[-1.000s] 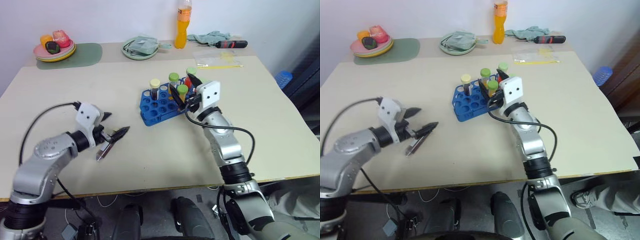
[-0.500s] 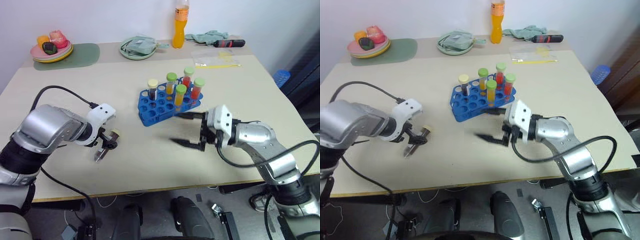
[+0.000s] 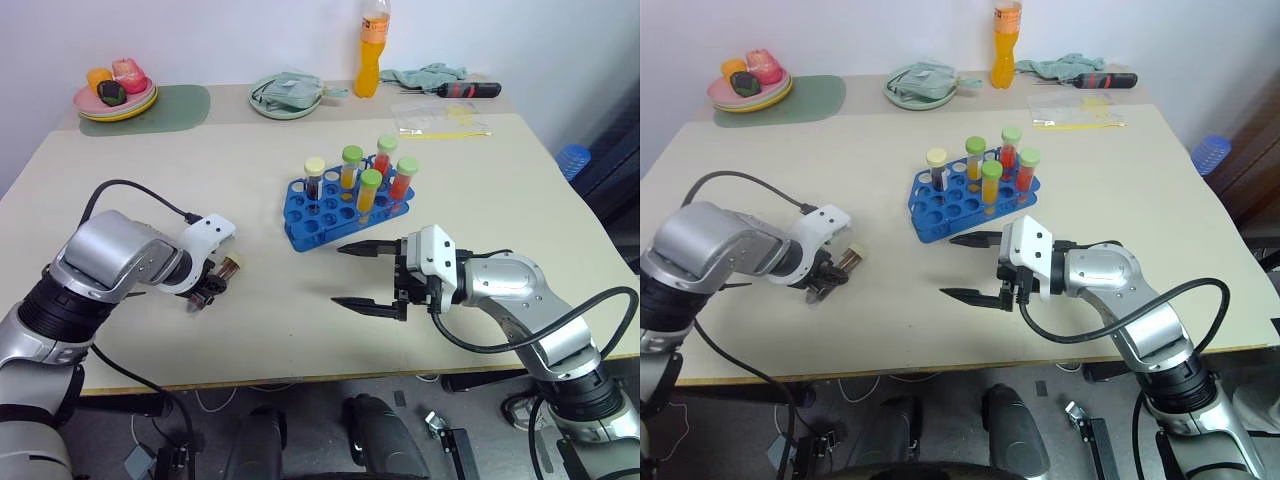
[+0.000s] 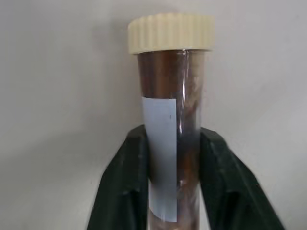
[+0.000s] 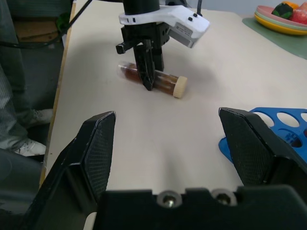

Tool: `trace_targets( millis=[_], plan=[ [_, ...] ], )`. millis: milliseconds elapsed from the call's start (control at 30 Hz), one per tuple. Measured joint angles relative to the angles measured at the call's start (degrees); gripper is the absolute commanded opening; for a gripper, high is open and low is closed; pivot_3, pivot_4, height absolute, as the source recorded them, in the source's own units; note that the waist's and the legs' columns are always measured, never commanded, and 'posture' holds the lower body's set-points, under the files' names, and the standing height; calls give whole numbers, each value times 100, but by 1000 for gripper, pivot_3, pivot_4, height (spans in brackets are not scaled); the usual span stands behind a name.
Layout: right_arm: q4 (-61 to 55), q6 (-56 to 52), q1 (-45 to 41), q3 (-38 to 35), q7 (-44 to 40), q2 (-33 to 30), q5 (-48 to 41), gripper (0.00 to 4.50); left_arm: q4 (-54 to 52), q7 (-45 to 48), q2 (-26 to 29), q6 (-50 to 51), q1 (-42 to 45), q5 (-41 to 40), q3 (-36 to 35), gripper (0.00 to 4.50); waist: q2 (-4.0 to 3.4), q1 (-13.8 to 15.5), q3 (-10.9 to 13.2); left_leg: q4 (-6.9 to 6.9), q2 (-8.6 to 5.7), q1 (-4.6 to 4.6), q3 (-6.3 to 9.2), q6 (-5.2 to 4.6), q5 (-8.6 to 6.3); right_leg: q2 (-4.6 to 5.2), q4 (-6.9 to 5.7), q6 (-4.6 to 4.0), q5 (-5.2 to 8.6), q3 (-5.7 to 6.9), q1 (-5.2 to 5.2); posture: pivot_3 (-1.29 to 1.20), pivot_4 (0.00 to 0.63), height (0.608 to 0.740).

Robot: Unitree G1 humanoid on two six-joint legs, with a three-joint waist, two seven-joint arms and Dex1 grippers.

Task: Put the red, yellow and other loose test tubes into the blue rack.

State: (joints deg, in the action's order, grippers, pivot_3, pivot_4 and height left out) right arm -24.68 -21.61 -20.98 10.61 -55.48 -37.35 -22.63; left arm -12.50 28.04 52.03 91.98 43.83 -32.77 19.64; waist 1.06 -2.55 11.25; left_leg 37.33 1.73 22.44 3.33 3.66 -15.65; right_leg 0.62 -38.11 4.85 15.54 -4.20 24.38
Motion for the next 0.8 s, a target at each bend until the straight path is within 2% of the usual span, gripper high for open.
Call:
trace_targets(
  millis=[67,133,200,267,333,400,467,600,700,800],
  plan=[
    [0,-4,2,7,11,2,4,3826,-5,-167,-50,-276,-215,166,-369,788,0,-4,0,0,1,-1,1,0,0,0,-2,0,0,0,0,0,150,740],
    [2,-25,33,-5,72,11,5,3826,-53,-393,-195,-1268,-554,462,-1000,788,1,15,0,1,3,2,4,5,2,3,-1,-2,-1,4,1,0,150,740],
    [32,-75,130,-27,238,106,18,3826,-287,-732,-685,-2709,-855,779,-1829,788,4,60,-2,3,2,7,2,11,6,11,3,-2,-1,5,1,0,150,740],
    [170,-149,212,-21,502,333,115,3826,-632,-1025,-1249,-3735,-980,931,-2353,788,9,134,-7,4,-1,7,-5,14,7,17,8,0,-3,3,-1,0,150,740],
    [511,-158,369,13,868,551,358,3826,-1093,-1260,-2144,-4772,-1225,957,-2687,788,9,208,-10,6,-8,8,-8,14,7,25,11,1,-3,3,-5,0,150,740],
    [787,-106,547,55,1176,763,594,3826,-1337,-1531,-2917,-5577,-1487,1139,-2521,788,12,243,-11,9,-13,10,-9,14,7,29,13,5,-5,1,-6,0,150,740],
    [965,-39,706,78,1419,938,764,3826,-1267,-1705,-3260,-6376,-1662,1731,-1901,788,12,238,-11,8,-14,6,-12,14,7,27,11,9,-7,-4,-6,0,150,740],
    [1166,-30,785,8,1844,1192,947,3826,-331,-2037,-4245,-7624,-1592,2571,-1001,788,10,197,-12,15,-17,-2,-12,17,9,23,9,14,-11,-6,-18,0,150,740],
    [1279,-40,769,-189,2040,1244,993,3826,507,-2039,-4659,-8261,-1582,2993,-467,788,9,154,-13,11,-15,-6,-9,15,8,16,8,14,-11,-8,-18,0,150,740],
    [1363,-50,754,-373,2103,1209,1009,3826,1037,-2065,-4840,-8504,-1559,3230,-325,788,6,136,-14,10,-13,-7,-8,15,8,12,6,14,-11,-9,-17,0,150,740]
  ],
)
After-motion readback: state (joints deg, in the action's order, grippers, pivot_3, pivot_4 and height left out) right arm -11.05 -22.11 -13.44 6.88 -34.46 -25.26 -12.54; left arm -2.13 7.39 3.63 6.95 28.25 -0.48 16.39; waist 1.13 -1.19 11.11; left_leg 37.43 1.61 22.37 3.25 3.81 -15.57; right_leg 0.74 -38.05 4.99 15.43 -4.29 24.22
